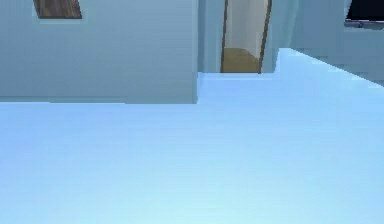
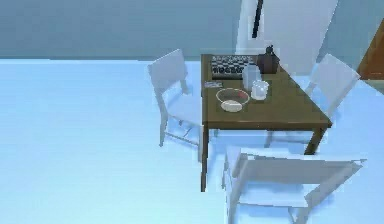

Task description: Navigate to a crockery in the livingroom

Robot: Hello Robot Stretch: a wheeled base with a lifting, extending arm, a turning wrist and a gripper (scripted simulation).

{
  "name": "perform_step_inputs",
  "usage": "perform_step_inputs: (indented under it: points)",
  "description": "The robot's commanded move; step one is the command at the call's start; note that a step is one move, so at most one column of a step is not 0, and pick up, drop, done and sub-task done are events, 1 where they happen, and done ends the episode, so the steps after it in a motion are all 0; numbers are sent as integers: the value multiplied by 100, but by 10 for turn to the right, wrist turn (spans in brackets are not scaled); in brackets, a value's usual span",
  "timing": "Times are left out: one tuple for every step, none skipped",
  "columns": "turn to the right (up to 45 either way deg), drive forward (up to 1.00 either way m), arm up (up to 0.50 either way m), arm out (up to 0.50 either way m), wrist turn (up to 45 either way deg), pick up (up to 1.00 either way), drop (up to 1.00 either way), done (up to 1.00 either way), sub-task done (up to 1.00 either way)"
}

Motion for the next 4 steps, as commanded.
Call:
perform_step_inputs:
  points:
    - [450, 0, 0, 0, 0, 0, 0, 0, 0]
    - [90, 0, 0, 0, 0, 0, 0, 0, 0]
    - [0, 100, 0, 0, 0, 0, 0, 0, 0]
    - [0, 45, 0, 0, 0, 0, 0, 0, 0]
